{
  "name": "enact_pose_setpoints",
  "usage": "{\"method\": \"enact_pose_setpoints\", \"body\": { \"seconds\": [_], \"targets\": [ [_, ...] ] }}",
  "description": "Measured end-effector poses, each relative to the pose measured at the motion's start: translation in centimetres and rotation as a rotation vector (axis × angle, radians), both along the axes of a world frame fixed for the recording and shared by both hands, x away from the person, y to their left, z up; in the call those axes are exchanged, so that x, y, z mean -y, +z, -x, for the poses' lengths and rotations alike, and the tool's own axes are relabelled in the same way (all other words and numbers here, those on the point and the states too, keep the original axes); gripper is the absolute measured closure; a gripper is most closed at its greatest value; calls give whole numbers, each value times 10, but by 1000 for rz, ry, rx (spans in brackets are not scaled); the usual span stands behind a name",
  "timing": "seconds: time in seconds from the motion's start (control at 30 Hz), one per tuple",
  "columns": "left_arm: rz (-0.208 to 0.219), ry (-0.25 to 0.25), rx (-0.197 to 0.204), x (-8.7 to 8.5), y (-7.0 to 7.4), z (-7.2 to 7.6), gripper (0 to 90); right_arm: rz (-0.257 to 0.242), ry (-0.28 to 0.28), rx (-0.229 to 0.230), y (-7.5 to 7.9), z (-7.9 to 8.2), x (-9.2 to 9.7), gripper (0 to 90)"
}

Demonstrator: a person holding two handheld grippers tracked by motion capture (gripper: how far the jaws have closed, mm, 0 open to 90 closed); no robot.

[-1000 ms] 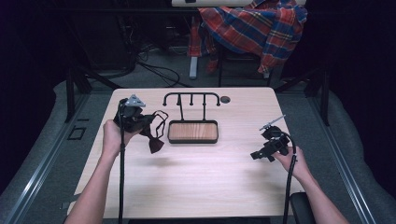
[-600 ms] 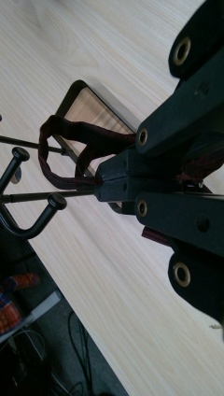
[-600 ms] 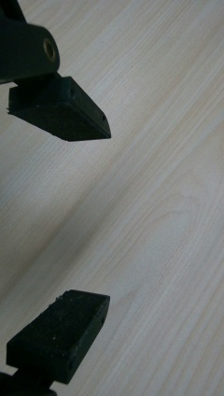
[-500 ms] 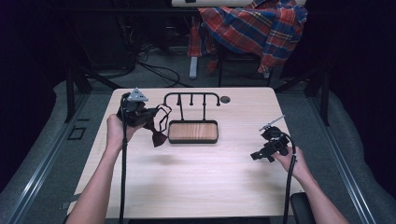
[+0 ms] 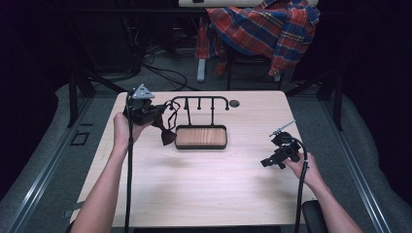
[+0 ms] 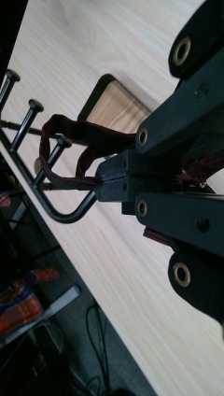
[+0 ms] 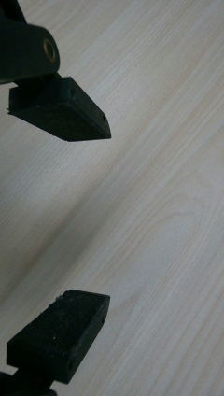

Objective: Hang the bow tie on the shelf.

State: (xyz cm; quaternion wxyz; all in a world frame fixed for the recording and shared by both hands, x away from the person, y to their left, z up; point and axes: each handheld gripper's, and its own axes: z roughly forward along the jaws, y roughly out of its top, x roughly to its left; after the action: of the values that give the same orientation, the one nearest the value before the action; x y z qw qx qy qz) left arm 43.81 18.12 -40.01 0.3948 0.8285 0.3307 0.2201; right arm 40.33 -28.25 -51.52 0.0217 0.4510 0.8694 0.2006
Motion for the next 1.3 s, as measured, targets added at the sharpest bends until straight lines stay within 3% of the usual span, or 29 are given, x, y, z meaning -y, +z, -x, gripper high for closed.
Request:
{"method": "enact_pose_setpoints", "body": {
  "seconds": [0.27,0.3,0.43,0.5,0.6,0.87,1.17,1.2,1.3],
  "targets": [
    [-8,52,30,5,-6,-9,893,-4,-10,-3,-1,1,0,165],
    [-12,57,27,5,-7,-11,893,-18,-5,-10,-1,1,-1,165],
    [-4,89,1,6,-15,-17,892,8,5,-12,0,0,0,165],
    [7,103,-12,6,-19,-20,892,-19,-26,3,-3,1,-1,165],
    [15,122,-24,6,-26,-23,892,2,-1,-10,-2,0,0,166],
    [0,142,-46,6,-37,-29,889,-6,0,-16,-2,1,-1,165],
    [-4,166,-55,6,-45,-32,886,2,-3,-12,-2,1,-1,166],
    [-2,172,-53,6,-45,-32,886,-29,-21,-11,-3,2,-2,166],
    [-12,177,-51,8,-46,-34,886,-13,-17,-5,-2,2,-2,165]
  ]
}}
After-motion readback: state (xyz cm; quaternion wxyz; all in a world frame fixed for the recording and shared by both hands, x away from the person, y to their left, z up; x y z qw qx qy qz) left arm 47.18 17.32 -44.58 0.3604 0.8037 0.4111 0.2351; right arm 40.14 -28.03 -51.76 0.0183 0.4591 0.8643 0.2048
